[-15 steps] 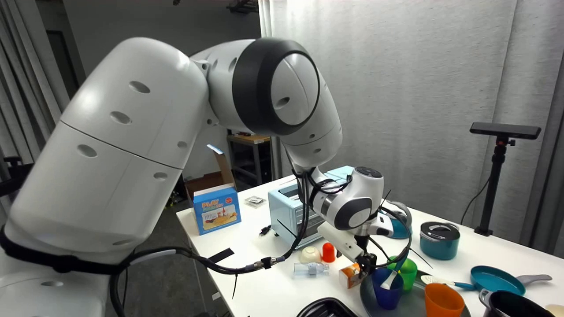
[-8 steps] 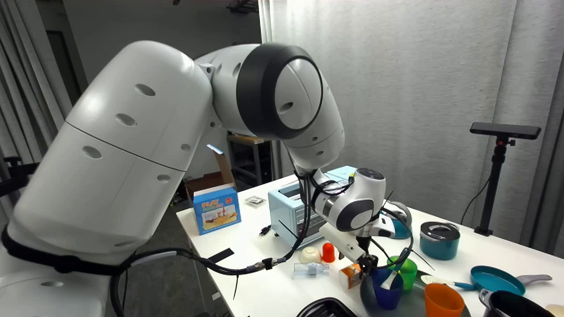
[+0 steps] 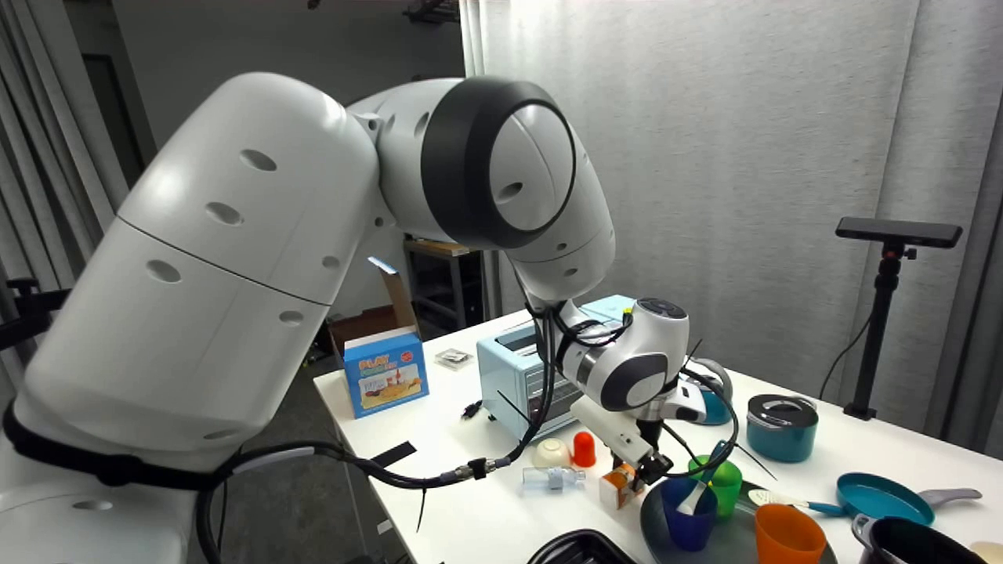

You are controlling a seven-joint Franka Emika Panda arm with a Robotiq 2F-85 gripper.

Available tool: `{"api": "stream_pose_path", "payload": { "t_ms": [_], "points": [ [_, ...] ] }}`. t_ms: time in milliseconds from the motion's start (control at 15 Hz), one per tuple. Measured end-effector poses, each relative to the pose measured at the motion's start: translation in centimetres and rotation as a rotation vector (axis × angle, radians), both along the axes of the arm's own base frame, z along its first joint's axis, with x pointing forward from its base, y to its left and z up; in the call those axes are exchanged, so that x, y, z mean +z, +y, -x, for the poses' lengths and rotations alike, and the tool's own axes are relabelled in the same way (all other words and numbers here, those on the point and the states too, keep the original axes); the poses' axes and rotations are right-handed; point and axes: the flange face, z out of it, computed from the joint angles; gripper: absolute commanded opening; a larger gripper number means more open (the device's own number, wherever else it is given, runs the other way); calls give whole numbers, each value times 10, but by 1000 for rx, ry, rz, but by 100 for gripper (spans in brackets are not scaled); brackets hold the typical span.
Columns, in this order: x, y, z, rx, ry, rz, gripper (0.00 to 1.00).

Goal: Pick up the object and put it in the orange cup

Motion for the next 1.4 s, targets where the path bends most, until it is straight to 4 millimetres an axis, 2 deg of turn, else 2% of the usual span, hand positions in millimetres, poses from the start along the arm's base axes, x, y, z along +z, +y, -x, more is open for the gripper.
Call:
{"api": "stream_pose_path", "payload": {
  "t_ms": [267, 467, 667, 933, 1133, 1400],
  "points": [
    [1, -2, -1, -3, -2, 0, 20],
    [11, -2, -4, -1, -19, 1, 20],
    [38, 2, -9, 15, -67, 6, 20],
    [88, 6, -13, 52, -162, 36, 20],
    [120, -7, -11, 58, -229, 72, 20],
    [147, -35, -4, 36, -289, 115, 20]
  ]
}}
